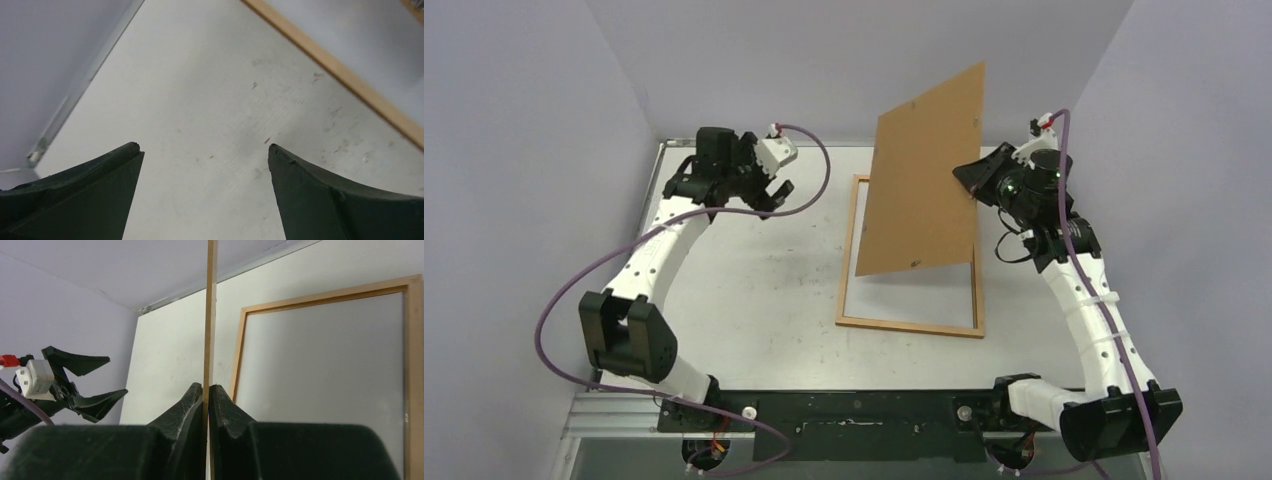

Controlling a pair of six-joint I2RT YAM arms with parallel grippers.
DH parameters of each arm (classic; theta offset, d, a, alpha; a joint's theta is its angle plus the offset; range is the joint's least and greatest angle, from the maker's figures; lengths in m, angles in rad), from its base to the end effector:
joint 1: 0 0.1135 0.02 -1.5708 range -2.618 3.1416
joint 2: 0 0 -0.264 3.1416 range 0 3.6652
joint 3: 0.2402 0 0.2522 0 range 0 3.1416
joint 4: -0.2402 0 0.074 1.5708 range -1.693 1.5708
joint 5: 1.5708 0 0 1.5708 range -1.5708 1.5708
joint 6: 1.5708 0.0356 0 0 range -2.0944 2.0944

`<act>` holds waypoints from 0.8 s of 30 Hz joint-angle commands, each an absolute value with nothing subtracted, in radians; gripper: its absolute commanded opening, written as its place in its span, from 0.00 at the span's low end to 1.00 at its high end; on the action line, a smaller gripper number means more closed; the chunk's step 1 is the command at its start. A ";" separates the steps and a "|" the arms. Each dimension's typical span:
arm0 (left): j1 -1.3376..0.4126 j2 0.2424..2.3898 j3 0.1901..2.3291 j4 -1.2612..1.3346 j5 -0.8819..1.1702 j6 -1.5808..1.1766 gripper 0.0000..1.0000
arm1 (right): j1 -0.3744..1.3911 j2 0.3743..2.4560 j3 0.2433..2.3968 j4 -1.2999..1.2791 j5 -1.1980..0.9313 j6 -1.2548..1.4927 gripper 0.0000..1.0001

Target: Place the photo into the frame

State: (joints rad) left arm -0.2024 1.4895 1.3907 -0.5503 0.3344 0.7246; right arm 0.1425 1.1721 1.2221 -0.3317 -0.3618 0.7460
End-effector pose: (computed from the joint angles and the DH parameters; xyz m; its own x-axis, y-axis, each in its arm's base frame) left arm 0.3248 -0.0786 0.3471 -0.1477 0.6695 -0.7280 0.7264 0.5729 0.3795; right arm 0.2578 0.0497 0.3991 -0.5207 0.5666 -0.6387 -0.1580 0.6712 0.7242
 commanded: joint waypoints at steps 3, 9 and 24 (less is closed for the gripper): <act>-0.369 1.653 1.487 -0.514 0.366 0.227 0.96 | 0.111 1.035 1.301 -0.353 -0.212 0.698 0.05; -0.450 1.844 1.540 -0.404 0.277 0.073 0.97 | 0.103 0.995 1.317 -0.436 -0.163 0.670 0.05; -0.488 2.080 1.617 -0.344 0.281 -0.061 0.78 | 0.100 0.980 1.287 -0.472 -0.179 0.653 0.05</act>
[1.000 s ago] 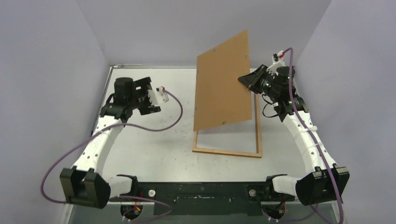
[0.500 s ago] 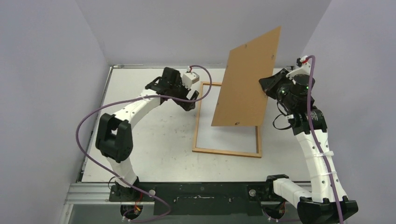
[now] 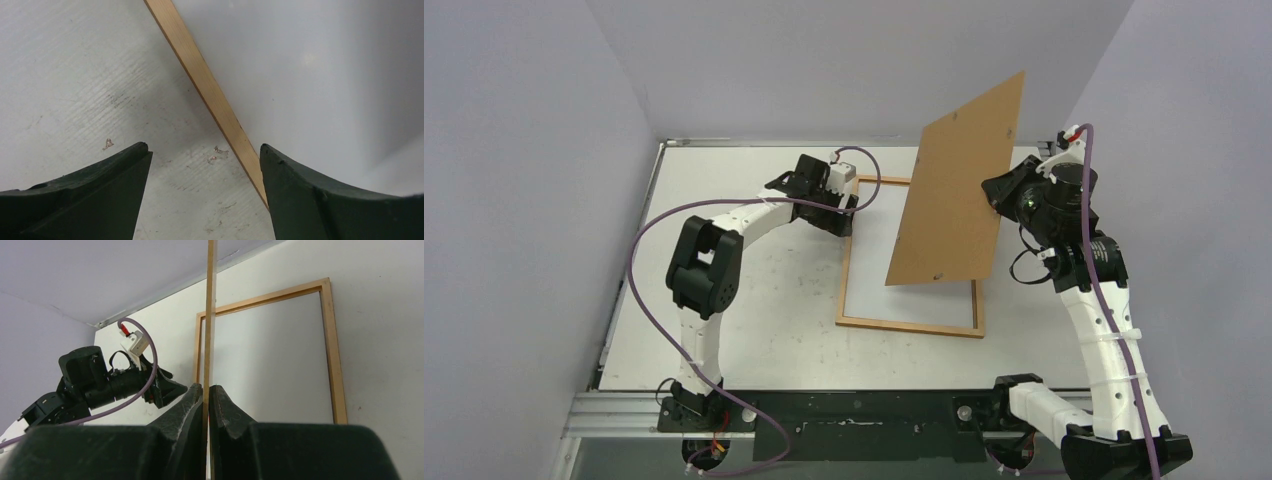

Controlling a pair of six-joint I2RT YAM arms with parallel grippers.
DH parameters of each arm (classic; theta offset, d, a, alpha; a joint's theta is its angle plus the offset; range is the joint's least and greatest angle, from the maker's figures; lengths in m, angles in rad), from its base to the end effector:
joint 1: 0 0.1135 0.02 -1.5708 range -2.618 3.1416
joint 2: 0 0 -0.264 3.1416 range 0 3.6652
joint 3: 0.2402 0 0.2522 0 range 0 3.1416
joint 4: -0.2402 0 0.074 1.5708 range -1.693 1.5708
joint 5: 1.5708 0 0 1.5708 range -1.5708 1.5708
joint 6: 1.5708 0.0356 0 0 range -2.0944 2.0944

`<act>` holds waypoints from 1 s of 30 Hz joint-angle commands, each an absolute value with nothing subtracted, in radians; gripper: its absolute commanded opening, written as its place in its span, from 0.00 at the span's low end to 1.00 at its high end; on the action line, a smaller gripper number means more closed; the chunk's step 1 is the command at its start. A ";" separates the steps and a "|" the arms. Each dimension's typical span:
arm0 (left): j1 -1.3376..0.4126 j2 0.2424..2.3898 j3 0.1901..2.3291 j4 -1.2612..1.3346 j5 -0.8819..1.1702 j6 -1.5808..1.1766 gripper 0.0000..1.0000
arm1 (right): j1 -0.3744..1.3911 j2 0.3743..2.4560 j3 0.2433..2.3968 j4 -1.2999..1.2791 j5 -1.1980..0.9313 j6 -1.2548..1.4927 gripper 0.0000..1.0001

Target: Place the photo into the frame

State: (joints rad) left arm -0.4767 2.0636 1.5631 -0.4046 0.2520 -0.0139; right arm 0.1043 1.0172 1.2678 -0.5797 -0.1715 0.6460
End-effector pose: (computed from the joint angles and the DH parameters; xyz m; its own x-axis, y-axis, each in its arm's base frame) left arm 0.4007 -0.2169 0.1959 -0.7068 0.3499 -0.6148 0.5714 0.7947 -0.2047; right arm 0.2051 0.0276 0.4217 -0.4151 0.5530 -0.7224 -0.0167 0.7893 0.6137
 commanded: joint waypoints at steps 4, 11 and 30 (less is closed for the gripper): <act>-0.508 2.100 1.607 -0.341 0.269 -0.069 0.74 | 0.100 0.979 1.262 -0.459 -0.193 0.658 0.05; -0.528 2.120 1.596 -0.327 0.241 -0.080 0.70 | 0.097 0.983 1.257 -0.455 -0.209 0.658 0.05; -0.538 2.121 1.534 -0.272 0.224 -0.124 0.45 | 0.098 0.974 1.247 -0.461 -0.239 0.667 0.05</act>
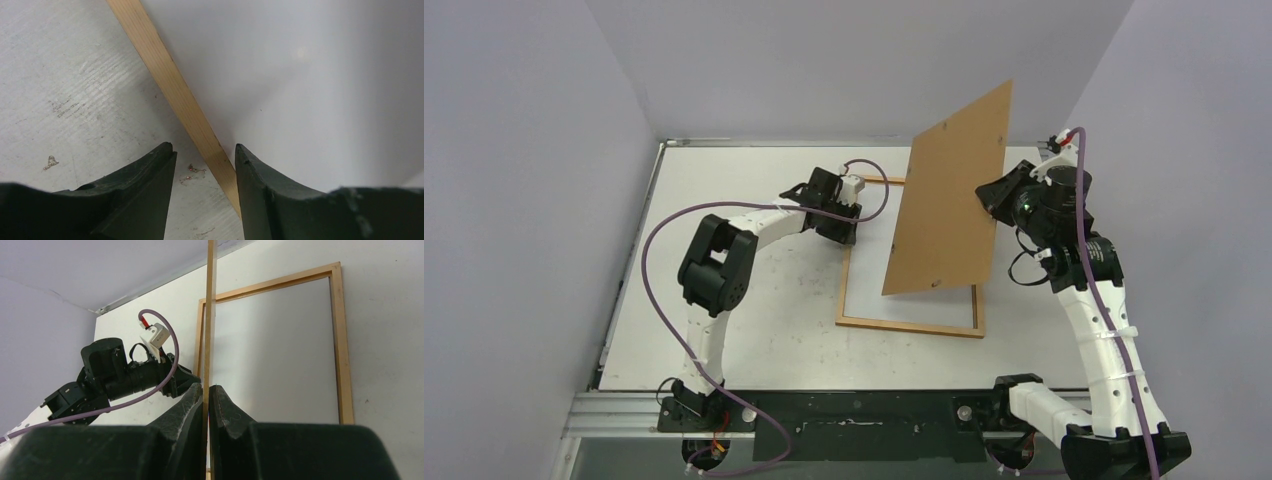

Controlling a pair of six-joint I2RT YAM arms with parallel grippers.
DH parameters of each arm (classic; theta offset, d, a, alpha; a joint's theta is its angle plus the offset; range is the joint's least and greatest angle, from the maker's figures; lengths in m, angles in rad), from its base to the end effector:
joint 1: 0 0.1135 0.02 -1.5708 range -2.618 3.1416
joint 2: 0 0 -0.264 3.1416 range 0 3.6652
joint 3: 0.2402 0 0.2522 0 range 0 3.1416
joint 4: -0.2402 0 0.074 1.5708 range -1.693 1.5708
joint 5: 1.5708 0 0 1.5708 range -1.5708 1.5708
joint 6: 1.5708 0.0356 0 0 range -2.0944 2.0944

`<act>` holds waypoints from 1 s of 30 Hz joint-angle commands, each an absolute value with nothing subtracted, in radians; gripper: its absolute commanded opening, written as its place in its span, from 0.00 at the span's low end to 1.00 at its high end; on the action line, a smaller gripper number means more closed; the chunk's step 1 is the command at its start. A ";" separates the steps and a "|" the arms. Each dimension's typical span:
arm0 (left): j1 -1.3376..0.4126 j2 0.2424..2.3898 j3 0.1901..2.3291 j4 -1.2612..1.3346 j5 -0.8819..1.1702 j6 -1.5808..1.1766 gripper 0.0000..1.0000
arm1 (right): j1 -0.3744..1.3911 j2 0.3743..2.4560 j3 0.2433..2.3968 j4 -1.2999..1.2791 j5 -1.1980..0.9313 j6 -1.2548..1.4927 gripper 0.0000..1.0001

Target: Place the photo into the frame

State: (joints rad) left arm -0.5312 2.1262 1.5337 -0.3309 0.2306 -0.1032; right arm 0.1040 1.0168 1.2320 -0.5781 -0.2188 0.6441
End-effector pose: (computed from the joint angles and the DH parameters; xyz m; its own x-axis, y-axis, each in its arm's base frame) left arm 0.3937 -0.2408 0.1641 -0.7471 0.3226 -0.5811 0.5379 0.8071 -0.2435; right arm 0.2073 0.0294 0.4103 -0.4644 0.5409 -0.7013 -0.0304 0.7816 0.6230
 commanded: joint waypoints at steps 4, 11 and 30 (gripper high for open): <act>-0.539 2.117 1.530 -0.270 0.222 -0.129 0.40 | 0.095 0.973 1.246 -0.462 -0.242 0.669 0.05; -0.537 2.103 1.499 -0.264 0.222 -0.118 0.36 | 0.096 0.973 1.230 -0.451 -0.256 0.681 0.05; -0.448 1.992 1.372 -0.282 0.233 -0.102 0.23 | 0.095 0.966 1.145 -0.382 -0.307 0.742 0.05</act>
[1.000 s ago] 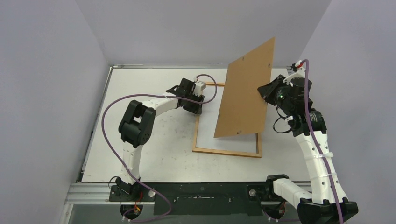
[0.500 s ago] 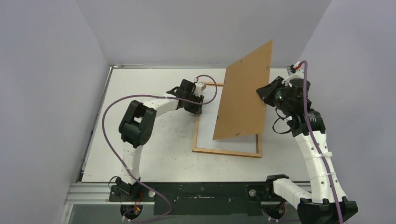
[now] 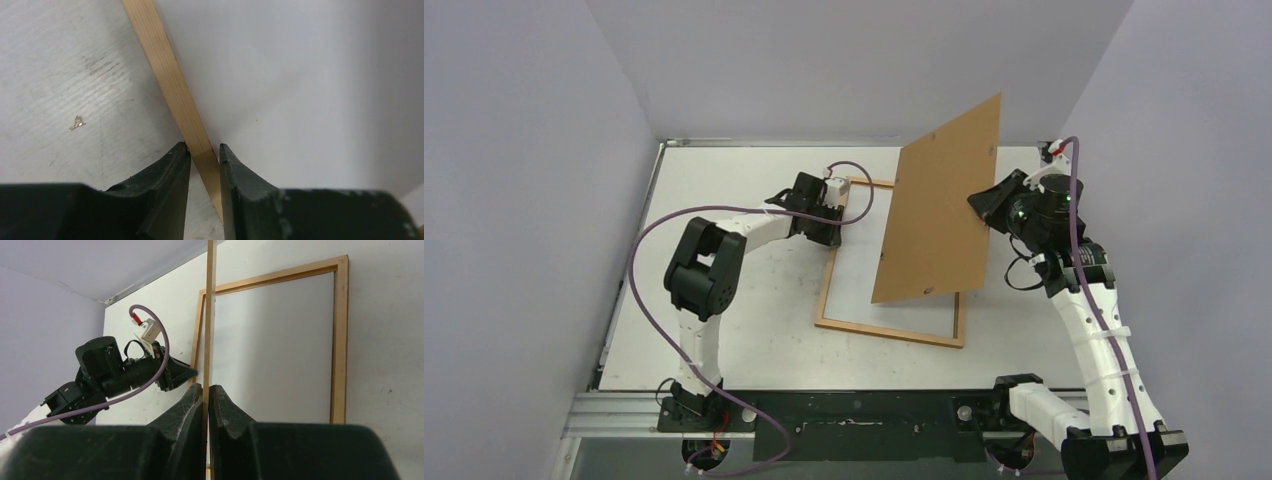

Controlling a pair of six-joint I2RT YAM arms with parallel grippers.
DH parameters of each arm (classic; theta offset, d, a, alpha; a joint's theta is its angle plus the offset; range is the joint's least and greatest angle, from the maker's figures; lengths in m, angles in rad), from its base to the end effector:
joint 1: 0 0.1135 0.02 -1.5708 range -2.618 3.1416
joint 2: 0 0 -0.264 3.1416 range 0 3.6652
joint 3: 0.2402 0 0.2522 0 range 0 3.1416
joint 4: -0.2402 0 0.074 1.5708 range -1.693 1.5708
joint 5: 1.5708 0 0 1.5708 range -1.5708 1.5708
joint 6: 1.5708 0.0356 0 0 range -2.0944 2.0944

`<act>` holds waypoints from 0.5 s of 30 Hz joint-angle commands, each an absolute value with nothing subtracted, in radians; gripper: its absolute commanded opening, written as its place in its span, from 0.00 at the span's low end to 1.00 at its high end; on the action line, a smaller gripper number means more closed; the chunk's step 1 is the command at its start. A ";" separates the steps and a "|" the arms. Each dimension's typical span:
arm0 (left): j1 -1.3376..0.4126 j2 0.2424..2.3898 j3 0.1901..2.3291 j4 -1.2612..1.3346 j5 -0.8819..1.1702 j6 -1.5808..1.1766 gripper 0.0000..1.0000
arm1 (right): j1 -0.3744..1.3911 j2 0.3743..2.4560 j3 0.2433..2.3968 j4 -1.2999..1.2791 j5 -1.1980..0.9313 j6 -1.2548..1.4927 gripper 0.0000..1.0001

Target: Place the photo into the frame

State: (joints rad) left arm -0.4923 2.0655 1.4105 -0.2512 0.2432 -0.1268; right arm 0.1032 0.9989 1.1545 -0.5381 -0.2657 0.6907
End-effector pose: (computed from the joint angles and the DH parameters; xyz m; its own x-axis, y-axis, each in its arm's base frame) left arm 0.3864 -0.2170 0.1588 -0.7627 0.2698 -0.5878 0.4972 0.8259 -0.2660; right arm 0.2083 0.0310 0.3923 -0.5039 0.5658 -0.6527 -0.0269 0.7449 0.6666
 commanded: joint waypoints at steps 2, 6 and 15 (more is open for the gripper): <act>-0.429 1.972 1.350 -0.294 0.229 -0.099 0.23 | 0.095 0.966 1.133 -0.368 -0.318 0.753 0.05; -0.392 1.908 1.266 -0.278 0.216 -0.105 0.23 | 0.096 0.965 1.100 -0.334 -0.337 0.774 0.05; -0.314 1.771 1.110 -0.254 0.195 -0.217 0.20 | 0.101 0.986 0.966 -0.143 -0.432 0.887 0.05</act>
State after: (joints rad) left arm -0.3439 1.8629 1.1526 -0.2684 0.2062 -0.1513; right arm 0.1032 0.9974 0.9920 -0.3725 -0.3542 0.7967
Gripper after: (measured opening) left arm 0.210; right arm 0.074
